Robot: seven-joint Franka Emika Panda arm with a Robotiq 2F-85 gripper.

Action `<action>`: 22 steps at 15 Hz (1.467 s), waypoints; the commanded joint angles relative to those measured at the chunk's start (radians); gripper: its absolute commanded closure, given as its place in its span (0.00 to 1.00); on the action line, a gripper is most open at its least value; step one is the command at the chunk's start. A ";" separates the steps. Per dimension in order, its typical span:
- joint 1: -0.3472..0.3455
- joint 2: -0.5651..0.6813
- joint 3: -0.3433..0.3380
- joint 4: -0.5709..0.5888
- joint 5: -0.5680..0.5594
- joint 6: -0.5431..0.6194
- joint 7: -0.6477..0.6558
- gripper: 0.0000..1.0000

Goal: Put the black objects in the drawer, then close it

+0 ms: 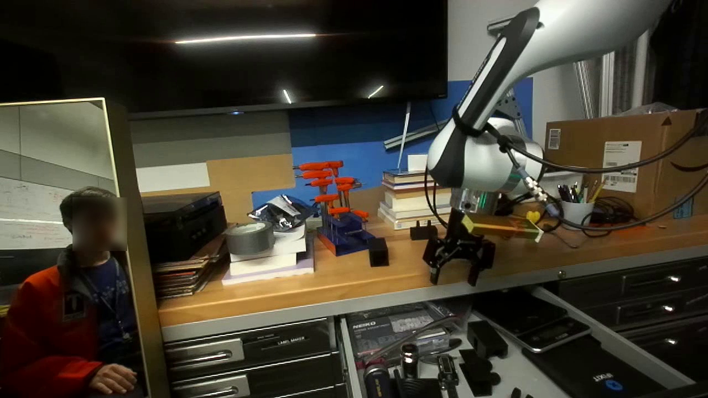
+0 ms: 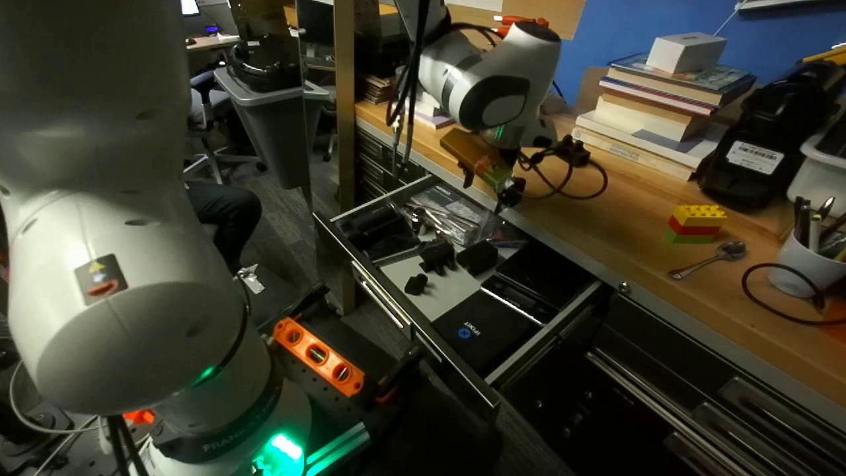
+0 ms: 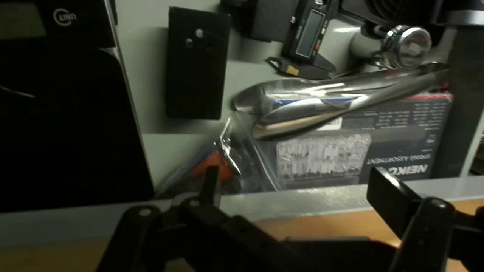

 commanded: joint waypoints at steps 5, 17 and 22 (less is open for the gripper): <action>0.110 -0.054 -0.076 0.150 -0.144 -0.069 0.205 0.00; 0.191 0.254 -0.206 0.581 -0.384 -0.071 0.485 0.00; 0.196 0.342 -0.220 0.696 -0.384 -0.075 0.488 0.00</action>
